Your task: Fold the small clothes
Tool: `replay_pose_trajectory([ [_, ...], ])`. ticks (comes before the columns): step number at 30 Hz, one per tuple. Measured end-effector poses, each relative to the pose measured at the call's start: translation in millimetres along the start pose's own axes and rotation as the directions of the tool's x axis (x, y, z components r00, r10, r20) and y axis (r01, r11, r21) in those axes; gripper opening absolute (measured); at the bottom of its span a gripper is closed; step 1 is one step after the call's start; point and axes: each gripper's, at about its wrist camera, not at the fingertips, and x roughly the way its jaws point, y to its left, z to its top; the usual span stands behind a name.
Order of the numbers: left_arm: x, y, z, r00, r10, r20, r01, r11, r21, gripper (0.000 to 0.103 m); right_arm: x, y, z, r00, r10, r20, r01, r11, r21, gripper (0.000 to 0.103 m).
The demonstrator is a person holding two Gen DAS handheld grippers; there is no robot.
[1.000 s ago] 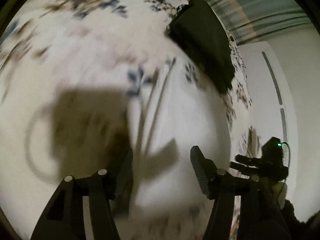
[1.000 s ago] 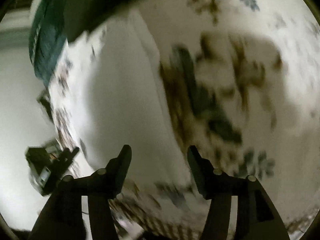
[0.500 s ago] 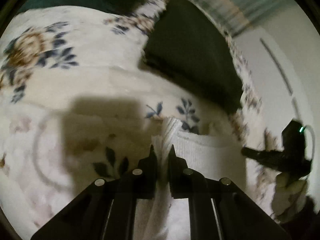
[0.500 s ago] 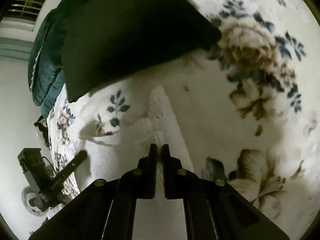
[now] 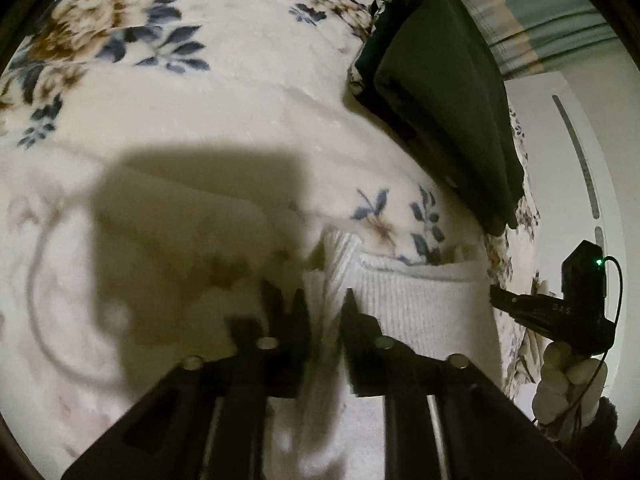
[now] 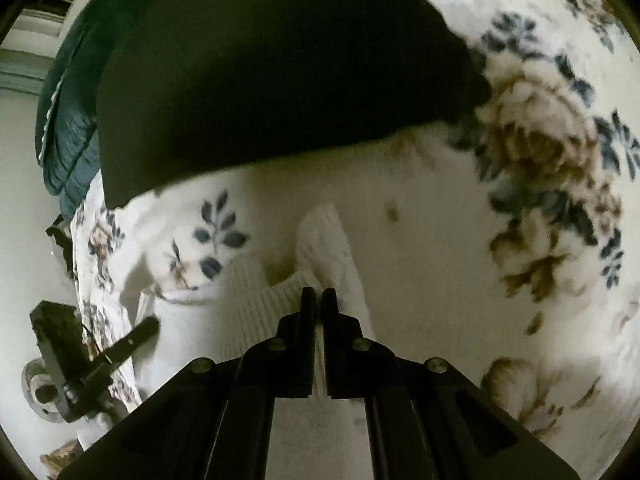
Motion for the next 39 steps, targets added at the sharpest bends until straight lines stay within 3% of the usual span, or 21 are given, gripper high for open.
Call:
replay_pose_trajectory([
  [1,-3,-2,-4,1.000,0.008,0.002,-0.008,1.000,-0.002,0.035,0,-4,-2,1.000,0.015,-0.013,-0.015,1.000,0.007,0.007],
  [2,-6,-3,-9,1.000,0.015,0.004,-0.015,1.000,-0.003,0.050,-4,-10,-4,0.999,0.032,-0.022,-0.032,0.999,0.020,0.009],
  [3,-11,-4,-17,1.000,-0.001,0.008,0.001,1.000,-0.016,0.053,-9,-15,-6,0.999,0.039,-0.032,-0.038,0.999,0.028,0.018],
  [4,-15,-2,-24,1.000,-0.022,0.012,0.022,0.999,-0.031,0.053,-13,-18,-8,0.998,0.045,-0.042,-0.044,0.999,0.030,0.036],
  [6,-23,3,-39,0.998,-0.058,0.016,0.059,0.996,-0.063,0.054,-17,-24,-17,0.996,0.065,-0.058,-0.062,0.997,0.045,0.050],
  [8,-30,9,-57,0.997,-0.080,0.019,0.081,0.992,-0.091,0.054,-22,-37,-30,0.990,0.117,-0.079,-0.112,0.991,0.068,0.056],
  [10,-32,18,-72,0.994,-0.110,0.016,0.111,0.986,-0.122,0.058,-21,-50,-47,0.980,0.166,-0.111,-0.156,0.984,0.088,0.078],
  [11,-30,23,-76,0.992,-0.129,0.012,0.129,0.982,-0.135,0.059,-20,-54,-54,0.974,0.186,-0.126,-0.175,0.980,0.095,0.082],
  [14,-14,33,-86,0.981,-0.194,-0.008,0.190,0.969,-0.156,0.061,5,-67,-80,0.928,0.312,-0.203,-0.287,0.947,0.143,0.088],
  [17,3,33,-82,0.962,-0.274,-0.011,0.269,0.949,-0.166,0.070,39,-77,-100,0.850,0.454,-0.268,-0.404,0.887,0.223,0.094],
  [18,8,32,-79,0.955,-0.298,-0.012,0.291,0.941,-0.170,0.070,47,-81,-103,0.821,0.495,-0.285,-0.438,0.866,0.242,0.094],
  [20,13,25,-73,0.945,-0.327,-0.012,0.321,0.933,-0.164,0.070,61,-80,-106,0.792,0.529,-0.303,-0.463,0.846,0.265,0.094],
  [22,13,12,-72,0.950,-0.312,-0.006,0.309,0.942,-0.133,0.066,65,-80,-105,0.789,0.536,-0.300,-0.469,0.841,0.269,0.095],
  [23,12,5,-71,0.953,-0.302,-0.003,0.300,0.948,-0.106,0.044,64,-80,-105,0.787,0.546,-0.289,-0.482,0.835,0.266,0.094],
  [24,10,0,-70,0.962,-0.275,-0.002,0.273,0.958,-0.085,0.022,61,-78,-106,0.798,0.533,-0.281,-0.479,0.844,0.243,0.089],
  [25,5,-4,-70,0.966,-0.260,0.010,0.260,0.963,-0.076,0.022,58,-76,-107,0.813,0.512,-0.276,-0.466,0.857,0.219,0.076],
  [28,-11,-16,-69,0.970,-0.239,0.036,0.240,0.969,-0.052,0.021,42,-77,-111,0.842,0.479,-0.246,-0.443,0.876,0.189,0.049],
  [34,-44,-55,-54,0.976,-0.216,0.040,0.215,0.976,0.028,0.020,-20,-72,-116,0.884,0.436,-0.172,-0.419,0.899,0.127,0.043],
  [39,-80,-91,-20,0.973,-0.220,0.074,0.213,0.973,0.088,0.021,-80,-61,-101,0.884,0.455,-0.109,-0.447,0.890,0.091,0.043],
])
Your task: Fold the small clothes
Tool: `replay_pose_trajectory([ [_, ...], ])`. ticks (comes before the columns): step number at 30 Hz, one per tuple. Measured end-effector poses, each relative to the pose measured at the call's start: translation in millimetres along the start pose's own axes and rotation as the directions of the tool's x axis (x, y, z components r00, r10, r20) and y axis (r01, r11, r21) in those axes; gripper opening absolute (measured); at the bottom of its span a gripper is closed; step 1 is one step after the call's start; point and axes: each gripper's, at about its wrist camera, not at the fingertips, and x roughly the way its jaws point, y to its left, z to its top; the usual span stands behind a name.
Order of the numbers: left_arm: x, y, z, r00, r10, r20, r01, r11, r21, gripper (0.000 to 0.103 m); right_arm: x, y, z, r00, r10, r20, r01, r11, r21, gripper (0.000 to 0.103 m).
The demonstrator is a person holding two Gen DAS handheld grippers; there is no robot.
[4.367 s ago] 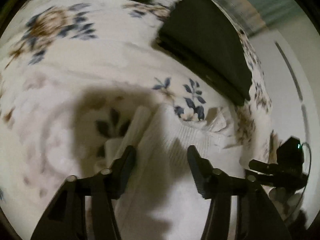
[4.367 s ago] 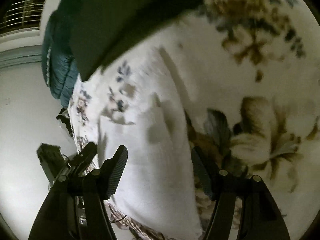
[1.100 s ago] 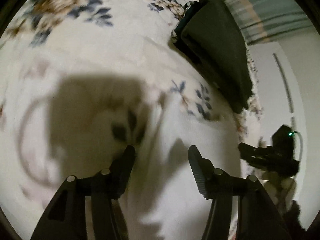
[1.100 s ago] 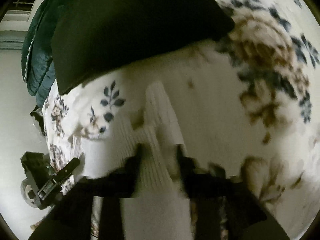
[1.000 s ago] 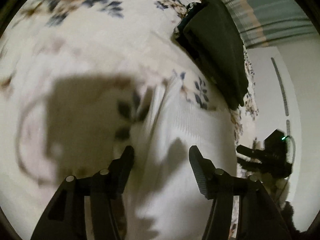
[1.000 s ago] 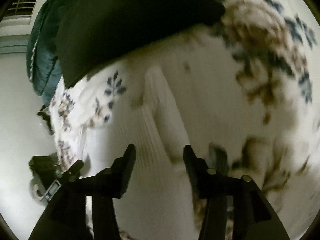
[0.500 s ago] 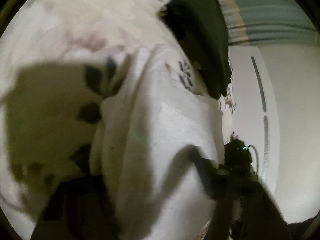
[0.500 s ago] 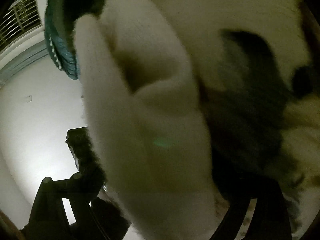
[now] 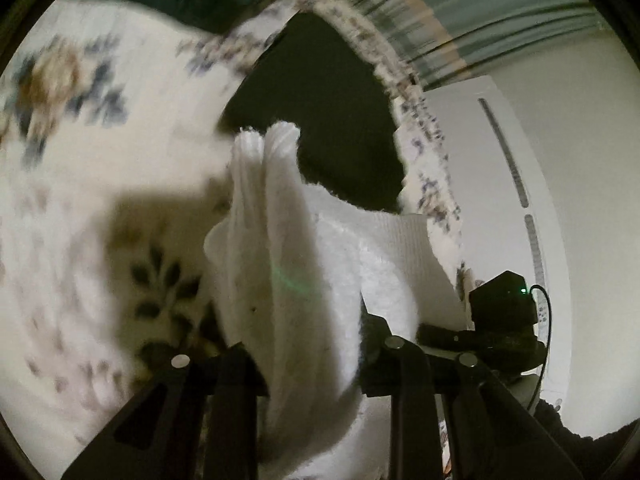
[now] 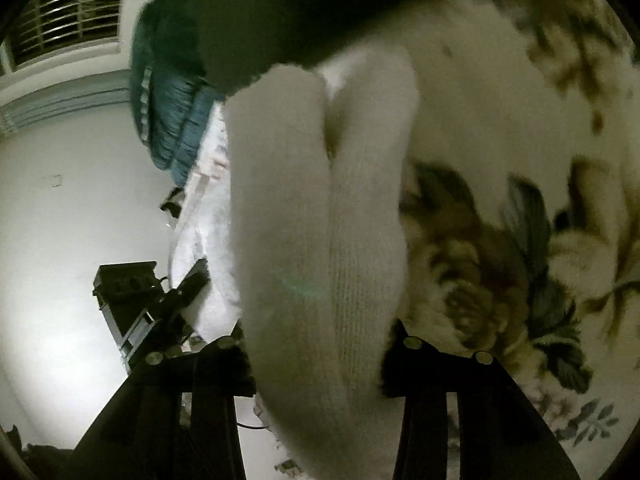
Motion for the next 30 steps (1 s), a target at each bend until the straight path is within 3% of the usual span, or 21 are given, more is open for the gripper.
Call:
replay_pose_trajectory([
  [5,-18,-50,69,0.997,-0.042,0.069,0.038,0.998,0.052,0.021,-59,57,25,0.996,0.028,0.090,-0.022,0.997,-0.072,0.043],
  [12,-7,-99,186,0.986,-0.094,0.141,0.075,0.988,0.133,0.022,-111,131,116,0.970,0.087,0.225,-0.053,0.986,-0.155,0.043],
  [15,25,-91,233,0.990,-0.027,0.139,0.007,0.990,0.141,0.025,-111,138,167,0.962,0.107,0.252,-0.068,0.985,-0.158,0.043],
  [17,57,-80,252,0.990,0.066,0.125,-0.086,0.983,0.165,0.026,-87,136,198,0.962,0.092,0.255,-0.056,0.988,-0.145,0.043],
  [20,109,-58,258,0.975,0.208,0.077,-0.220,0.955,0.198,0.026,-48,122,243,0.969,0.043,0.245,-0.014,0.993,-0.118,0.043],
  [23,129,-47,251,0.963,0.257,0.084,-0.269,0.938,0.219,0.030,-24,96,267,0.973,0.001,0.231,0.019,0.996,-0.083,0.043],
  [24,131,-46,249,0.960,0.263,0.099,-0.279,0.933,0.229,0.037,-20,92,270,0.973,-0.004,0.230,0.026,0.996,-0.089,0.044],
  [26,131,-49,247,0.951,0.280,0.132,-0.304,0.922,0.238,0.041,-17,91,277,0.972,-0.038,0.233,0.064,0.992,-0.106,0.048],
  [28,130,-55,243,0.938,0.309,0.155,-0.340,0.906,0.252,0.061,-18,95,276,0.966,-0.102,0.237,0.131,0.985,-0.108,0.065],
  [29,131,-58,243,0.928,0.333,0.167,-0.367,0.893,0.260,0.081,-18,94,278,0.956,-0.152,0.252,0.184,0.976,-0.112,0.068],
  [30,130,-60,242,0.919,0.350,0.180,-0.388,0.882,0.267,0.092,-17,96,278,0.931,-0.227,0.285,0.271,0.955,-0.124,0.073],
])
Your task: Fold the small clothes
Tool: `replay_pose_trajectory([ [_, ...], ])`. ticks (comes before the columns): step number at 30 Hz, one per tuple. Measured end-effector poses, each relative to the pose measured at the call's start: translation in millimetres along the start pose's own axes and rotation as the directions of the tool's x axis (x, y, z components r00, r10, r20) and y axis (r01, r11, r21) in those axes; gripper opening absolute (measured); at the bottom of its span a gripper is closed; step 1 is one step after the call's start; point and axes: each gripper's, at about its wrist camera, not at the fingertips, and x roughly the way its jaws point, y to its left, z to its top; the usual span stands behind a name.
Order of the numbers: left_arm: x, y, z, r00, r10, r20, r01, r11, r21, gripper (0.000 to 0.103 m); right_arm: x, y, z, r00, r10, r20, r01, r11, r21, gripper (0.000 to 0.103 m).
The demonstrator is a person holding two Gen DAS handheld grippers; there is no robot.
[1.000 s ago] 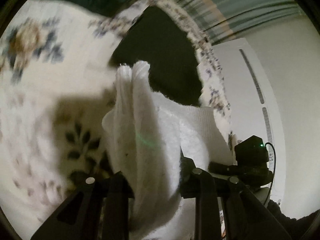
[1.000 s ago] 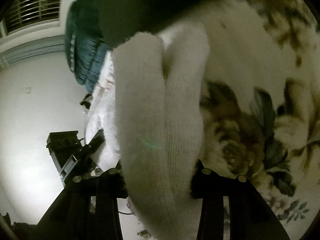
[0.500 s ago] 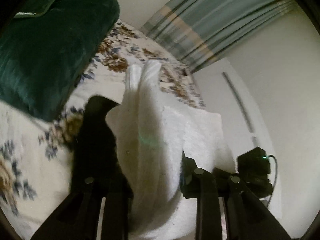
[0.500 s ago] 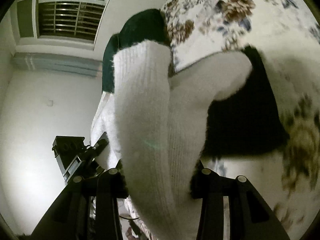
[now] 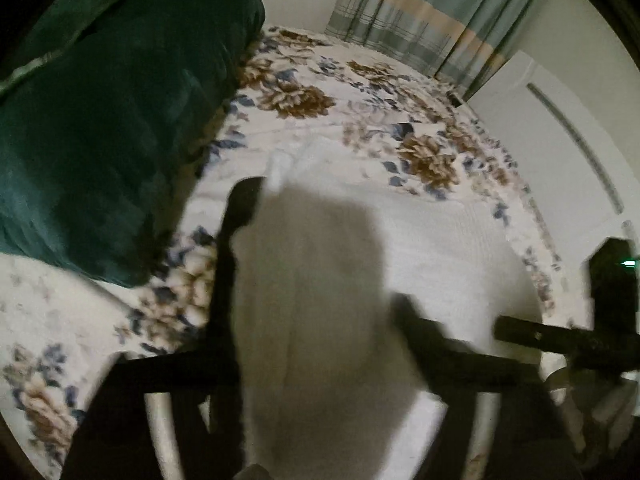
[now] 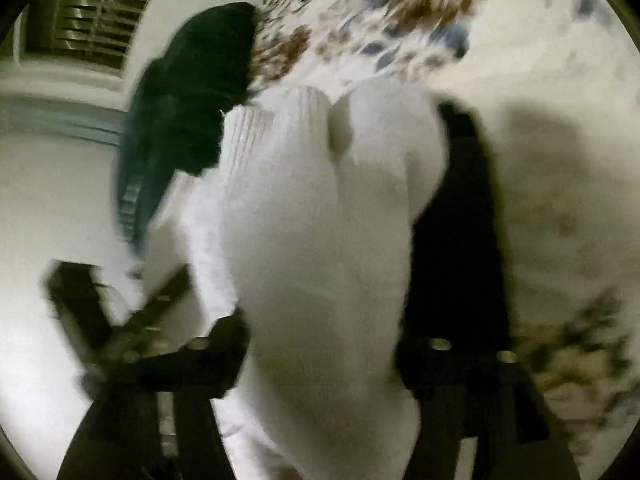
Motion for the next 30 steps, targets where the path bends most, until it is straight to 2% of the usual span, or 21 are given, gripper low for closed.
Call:
replay_pose_trajectory([
  [1,-3,-3,-1,1.000,0.024,0.010,-0.024,1.000,0.012,0.094,-6,10,-5,0.992,-0.118,0.036,0.120,0.992,-0.047,0.082],
  [3,-6,-6,-3,0.998,0.060,0.021,-0.061,0.998,0.023,0.103,-17,25,-18,0.956,-0.279,0.094,0.287,0.954,-0.088,0.092],
  [4,-9,-9,-5,0.996,0.086,0.020,-0.086,0.996,0.027,0.103,-23,35,-26,0.913,-0.383,0.141,0.399,0.911,-0.108,0.098],
  [6,-17,-14,-10,0.992,0.125,0.033,-0.126,0.991,0.033,0.103,-30,47,-40,0.862,-0.467,0.197,0.495,0.861,-0.121,0.103],
  [7,-24,-19,-15,0.987,0.151,0.044,-0.153,0.987,0.042,0.103,-33,54,-49,0.824,-0.521,0.224,0.554,0.824,-0.121,0.103],
  [8,-27,-21,-18,0.985,0.164,0.047,-0.166,0.985,0.046,0.103,-38,58,-58,0.799,-0.552,0.239,0.588,0.800,-0.121,0.103],
  [11,-43,-31,-28,0.979,0.199,0.040,-0.201,0.978,0.049,0.103,-49,69,-77,0.750,-0.605,0.268,0.647,0.755,-0.106,0.103],
  [15,-76,-47,-42,0.971,0.230,0.058,-0.233,0.971,0.060,0.103,-83,86,-103,0.707,-0.639,0.303,0.685,0.725,-0.070,0.103],
  [19,-124,-64,-55,0.970,0.232,0.077,-0.236,0.971,0.044,0.103,-131,108,-138,0.691,-0.645,0.325,0.696,0.716,-0.058,0.103],
  [21,-146,-74,-61,0.968,0.237,0.087,-0.241,0.970,0.040,0.103,-155,121,-154,0.672,-0.652,0.350,0.709,0.703,-0.051,0.103],
  [28,-250,-123,-90,0.952,0.263,0.158,-0.275,0.960,0.058,0.103,-245,175,-220,0.636,-0.638,0.434,0.723,0.689,-0.048,0.103],
  [30,-279,-137,-97,0.951,0.255,0.175,-0.268,0.962,0.054,0.103,-277,194,-243,0.620,-0.632,0.465,0.729,0.683,-0.046,0.103],
])
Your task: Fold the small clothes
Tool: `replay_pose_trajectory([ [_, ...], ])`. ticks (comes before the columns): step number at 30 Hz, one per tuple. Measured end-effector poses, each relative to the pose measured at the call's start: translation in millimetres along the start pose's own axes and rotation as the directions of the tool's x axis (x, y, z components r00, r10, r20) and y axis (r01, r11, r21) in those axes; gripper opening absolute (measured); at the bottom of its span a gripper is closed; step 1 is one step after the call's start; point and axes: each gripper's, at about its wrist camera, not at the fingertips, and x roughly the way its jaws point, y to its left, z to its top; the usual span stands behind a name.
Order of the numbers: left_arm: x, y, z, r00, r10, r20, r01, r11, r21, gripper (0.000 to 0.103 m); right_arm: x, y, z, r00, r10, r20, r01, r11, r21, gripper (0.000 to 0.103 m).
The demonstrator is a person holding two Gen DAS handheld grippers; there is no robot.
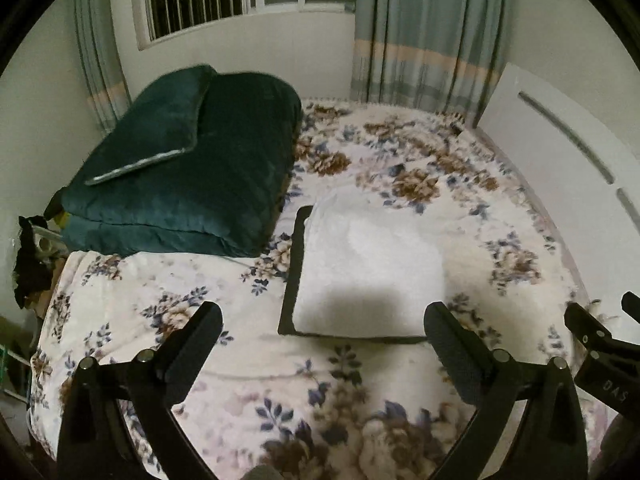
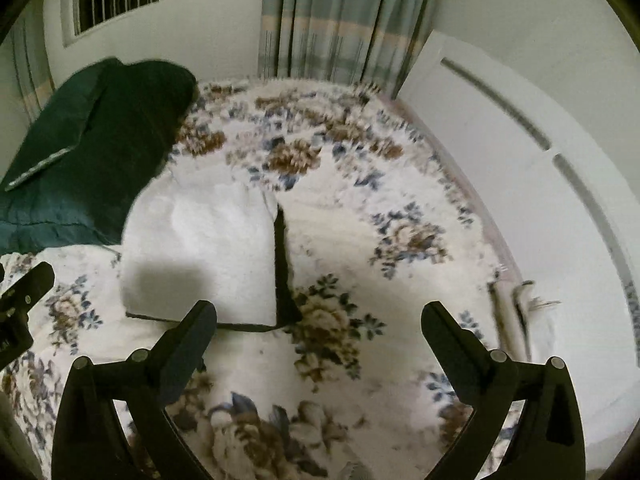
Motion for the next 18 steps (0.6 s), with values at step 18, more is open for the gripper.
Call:
replay_pose_trajectory([
  [18,-230,-25,-28,0.990,-0.017,0.143,0.015,1.000,0.011,0.103,-288,-69,-51,0.979,0.034,0.199,-0.039,0.999,0.023,0.103],
])
